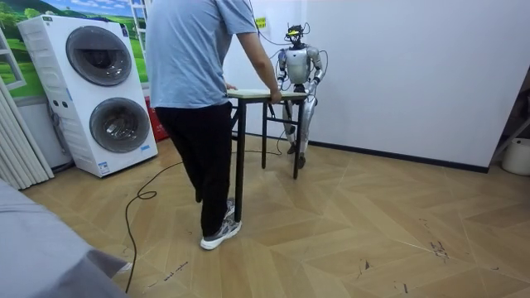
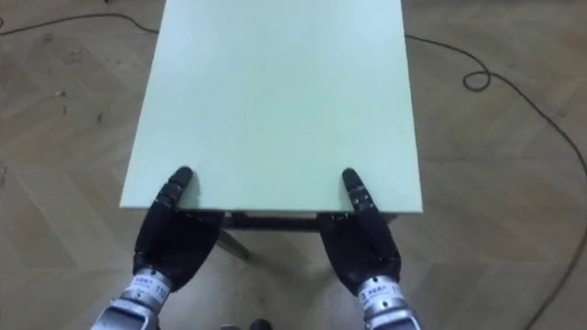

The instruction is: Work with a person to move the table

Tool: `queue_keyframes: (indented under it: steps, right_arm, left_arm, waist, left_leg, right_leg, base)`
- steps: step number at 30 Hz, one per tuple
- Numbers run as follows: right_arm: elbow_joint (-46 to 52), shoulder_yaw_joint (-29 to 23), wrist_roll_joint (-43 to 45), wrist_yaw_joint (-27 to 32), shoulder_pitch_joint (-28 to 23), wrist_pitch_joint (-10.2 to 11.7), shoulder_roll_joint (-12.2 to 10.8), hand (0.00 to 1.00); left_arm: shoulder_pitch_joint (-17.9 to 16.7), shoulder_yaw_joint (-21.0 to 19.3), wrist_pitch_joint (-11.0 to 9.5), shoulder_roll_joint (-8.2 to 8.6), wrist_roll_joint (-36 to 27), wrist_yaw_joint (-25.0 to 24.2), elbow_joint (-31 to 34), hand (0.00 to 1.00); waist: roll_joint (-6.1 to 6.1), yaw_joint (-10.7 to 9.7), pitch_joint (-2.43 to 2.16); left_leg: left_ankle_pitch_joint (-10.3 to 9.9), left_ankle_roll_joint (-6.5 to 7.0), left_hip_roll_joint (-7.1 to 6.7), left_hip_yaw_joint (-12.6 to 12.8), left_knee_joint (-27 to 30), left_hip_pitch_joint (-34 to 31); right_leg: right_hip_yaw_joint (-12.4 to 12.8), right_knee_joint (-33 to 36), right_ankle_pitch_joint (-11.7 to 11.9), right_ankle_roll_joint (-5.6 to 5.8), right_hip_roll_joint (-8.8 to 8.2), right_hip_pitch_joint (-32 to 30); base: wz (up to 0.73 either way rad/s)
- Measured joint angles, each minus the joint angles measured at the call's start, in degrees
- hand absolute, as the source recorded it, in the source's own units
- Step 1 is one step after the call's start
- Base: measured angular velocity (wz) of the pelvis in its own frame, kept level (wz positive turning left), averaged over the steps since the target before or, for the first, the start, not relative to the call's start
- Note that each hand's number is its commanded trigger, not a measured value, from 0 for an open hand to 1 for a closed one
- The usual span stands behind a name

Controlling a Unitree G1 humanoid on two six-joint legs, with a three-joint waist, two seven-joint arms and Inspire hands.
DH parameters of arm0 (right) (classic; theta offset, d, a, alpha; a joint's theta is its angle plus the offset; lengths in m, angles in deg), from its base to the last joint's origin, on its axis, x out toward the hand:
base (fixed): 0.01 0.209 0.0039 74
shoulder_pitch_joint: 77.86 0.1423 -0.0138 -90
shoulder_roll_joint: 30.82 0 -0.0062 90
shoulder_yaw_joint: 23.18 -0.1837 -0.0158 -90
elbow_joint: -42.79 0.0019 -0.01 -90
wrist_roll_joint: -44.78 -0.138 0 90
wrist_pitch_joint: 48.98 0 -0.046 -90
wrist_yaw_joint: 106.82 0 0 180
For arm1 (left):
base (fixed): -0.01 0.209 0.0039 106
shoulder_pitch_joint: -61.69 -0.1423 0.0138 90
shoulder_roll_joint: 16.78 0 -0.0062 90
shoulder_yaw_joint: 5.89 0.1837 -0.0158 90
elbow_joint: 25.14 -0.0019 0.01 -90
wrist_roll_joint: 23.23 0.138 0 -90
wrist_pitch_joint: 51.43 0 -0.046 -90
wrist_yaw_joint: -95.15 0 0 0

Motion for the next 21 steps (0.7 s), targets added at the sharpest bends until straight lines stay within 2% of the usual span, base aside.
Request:
queue_keyframes:
  steps: [1,2,3,4,5,6,7,8,9,10,11,12,13,14,15,16,17,18,19,20,21]
  right_arm:
    - [-0.8,0.0,0.0,-0.1,-0.1,-0.3,-0.2,1.0]
    - [-1.1,0.0,-0.1,-0.1,-0.3,-0.5,-0.3,1.0]
    - [-1.3,0.0,-0.2,-0.1,-0.9,-0.9,-0.3,1.0]
    - [-1.4,0.0,-0.2,-0.3,-1.6,-0.7,-0.4,1.0]
    - [-1.4,0.0,-0.2,-0.4,-2.0,-0.5,-0.6,1.0]
    - [-1.5,0.0,-0.3,-0.6,-2.8,0.2,-0.9,1.0]
    - [-1.4,0.0,-0.9,-0.7,-3.0,0.1,-0.8,1.0]
    - [-1.4,0.0,-1.2,-0.7,-3.0,0.1,-0.5,1.0]
    - [-1.8,0.2,-1.3,-0.7,-2.9,-0.1,-0.3,1.0]
    - [-1.9,0.4,-1.3,-0.7,-3.0,-0.1,-0.1,1.0]
    - [-1.9,0.7,-1.2,-0.7,-2.9,0.0,0.2,1.0]
    - [-1.9,1.3,-1.3,-0.5,-2.6,-0.1,0.5,1.0]
    - [-1.9,1.3,-1.1,-0.5,-2.6,0.0,0.6,1.0]
    - [-1.8,1.3,-0.9,-0.5,-2.6,0.1,0.6,1.0]
    - [-1.7,1.2,-0.7,-0.5,-2.5,0.1,0.5,1.0]
    - [-1.3,1.1,-0.4,-0.5,-2.5,0.2,0.6,1.0]
    - [-1.3,1.1,-0.4,-0.5,-2.3,0.2,0.8,1.0]
    - [-1.2,1.2,-0.5,-0.5,-1.7,0.4,1.2,1.0]
    - [-1.2,1.4,-0.8,-0.1,-1.4,0.9,1.4,1.0]
    - [-1.2,1.6,-0.8,0.0,-1.5,1.0,1.5,1.0]
    - [-1.2,2.0,-0.7,0.0,-1.9,1.9,1.8,1.0]
  left_arm:
    - [-0.5,0.0,0.1,-0.16,0.1,0.0,-0.2,1.0]
    - [-0.8,0.1,0.2,-0.23,0.2,0.0,-0.3,1.0]
    - [-1.4,0.1,0.4,-0.39,0.2,0.0,-0.3,1.0]
    - [-1.7,0.2,0.9,-0.47,0.7,0.0,-0.3,1.0]
    - [-1.8,0.3,1.0,-0.49,0.7,0.0,-0.3,1.0]
    - [-1.8,0.5,1.3,-0.5,1.2,0.1,-0.4,1.0]
    - [-1.7,0.6,1.3,-0.51,1.3,0.1,-0.4,1.0]
    - [-1.7,0.6,1.3,-0.42,1.4,0.1,-0.4,1.0]
    - [-2.3,0.6,1.3,-0.14,1.4,0.1,-0.4,1.0]
    - [-3.3,0.5,1.3,0.27,1.2,-0.1,-0.4,1.0]
    - [-3.6,0.5,1.3,0.37,1.1,-0.1,-0.4,1.0]
    - [-4.1,0.4,1.3,0.36,0.6,-0.2,-0.4,1.0]
    - [-4.3,0.4,1.3,0.64,0.6,-0.3,-0.4,1.0]
    - [-4.4,0.3,1.3,0.85,0.7,-0.3,-0.3,1.0]
    - [-4.4,0.2,1.3,1.08,0.7,-0.3,-0.2,1.0]
    - [-4.4,0.1,1.3,1.29,0.8,-0.3,-0.1,1.0]
    - [-4.4,0.0,1.3,1.52,0.9,-0.3,-0.1,1.0]
    - [-4.2,-0.1,1.2,1.99,1.1,-0.1,0.1,1.0]
    - [-3.7,0.0,1.2,2.04,1.1,0.7,0.1,1.0]
    - [-3.8,0.1,1.1,2.04,1.0,1.2,0.1,1.0]
    - [-3.9,0.5,1.1,2.07,0.8,1.8,0.1,1.0]
  waist:
    - [0.03,0.9,-0.02]
    - [0.04,1.5,-0.02]
    - [0.13,2.4,-0.04]
    - [0.48,3.2,-0.01]
    - [0.59,3.4,0.01]
    - [0.93,4.6,0.09]
    - [1.05,5.3,0.02]
    - [1.43,5.2,0.07]
    - [2.12,6.1,0.22]
    - [3.21,7.6,0.23]
    - [3.79,8.1,0.22]
    - [4.71,8.2,0.2]
    - [5.47,8.2,0.05]
    - [5.75,8.2,-0.13]
    - [6.28,7.4,-0.09]
    - [6.58,7.0,-0.16]
    - [6.93,7.0,-0.2]
    - [7.74,6.7,-0.13]
    - [7.28,6.2,-0.07]
    - [7.0,5.5,-0.2]
    - [7.12,4.3,-0.19]
  left_leg:
    - [1.2,-0.69,1.11,-0.1,-1.0,0.3]
    - [1.8,-1.14,1.77,-0.1,-1.6,0.6]
    - [3.5,-1.92,2.34,-0.4,-3.2,1.4]
    - [5.9,-3.08,2.87,-2.0,-5.3,1.9]
    - [7.4,-3.82,2.98,-3.2,-6.7,2.2]
    - [10.9,-6.03,3.54,-5.2,-10.9,3.6]
    - [15.7,-9.56,4.11,-7.2,-16.3,5.0]
    - [16.4,-10.34,4.85,-7.4,-16.6,5.0]
    - [10.7,-9.15,6.3,-6.5,-10.3,4.9]
    - [3.1,-7.96,7.9,-5.3,0.0,4.5]
    - [0.0,-8.08,8.58,-5.1,5.0,4.5]
    - [-4.0,-8.19,9.79,-5.0,13.6,4.8]
    - [-6.2,-8.58,10.63,-5.1,19.6,6.2]
    - [-7.1,-8.66,11.17,-5.1,21.7,7.4]
    - [-7.6,-8.75,12.31,-5.2,24.7,10.2]
    - [-7.3,-9.07,13.45,-5.0,25.8,14.0]
    - [-7.0,-9.19,14.01,-5.1,25.5,16.3]
    - [-8.0,-10.0,14.71,-5.2,22.3,19.2]
    - [-9.0,-10.53,13.52,-4.2,18.0,20.4]
    - [-8.8,-10.42,12.43,-4.4,15.4,21.3]
    - [-8.6,-10.45,10.98,-4.9,9.5,23.8]
  right_leg:
    - [0.6,-0.7,0.6,-1.22,1.16,-0.2]
    - [0.6,-1.0,0.9,-1.84,1.66,-0.3]
    - [0.5,-2.0,1.7,-3.24,2.77,-0.2]
    - [0.5,-2.9,2.6,-4.57,4.07,-0.3]
    - [0.4,-3.2,3.1,-5.11,4.64,-0.4]
    - [0.3,-3.7,4.4,-6.25,5.97,-1.0]
    - [-0.7,-4.6,6.2,-7.54,6.76,-1.9]
    - [-1.6,-4.9,7.0,-8.26,6.71,-2.4]
    - [-3.8,-4.5,7.9,-8.91,7.02,-2.9]
    - [-5.6,-4.5,8.9,-9.45,7.61,-3.2]
    - [-6.5,-4.5,9.3,-9.68,7.85,-3.4]
    - [-8.9,-4.5,9.9,-10.13,8.23,-3.8]
    - [-10.6,-4.2,10.3,-10.63,8.68,-4.5]
    - [-11.0,-3.9,10.4,-10.84,9.01,-4.7]
    - [-12.0,-2.8,10.4,-11.17,9.43,-5.8]
    - [-12.2,-1.1,10.1,-11.57,9.56,-7.3]
    - [-12.2,-0.1,10.0,-11.63,9.75,-8.0]
    - [-12.6,1.8,9.9,-11.61,9.97,-9.7]
    - [-11.7,3.8,10.2,-11.78,8.89,-11.3]
    - [-11.3,4.6,10.6,-11.96,8.46,-11.9]
    - [-10.1,5.1,11.9,-12.59,7.94,-12.3]
  base:
    - [-0.26]
    - [-0.35]
    - [-0.26]
    - [-0.11]
    - [0.0]
    - [0.0]
    - [0.0]
    - [-0.21]
    - [-0.52]
    - [-0.71]
    - [-0.62]
    - [-0.29]
    - [-0.1]
    - [0.17]
    - [0.18]
    - [0.12]
    - [0.0]
    - [0.12]
    - [0.25]
    - [0.49]
    - [0.52]
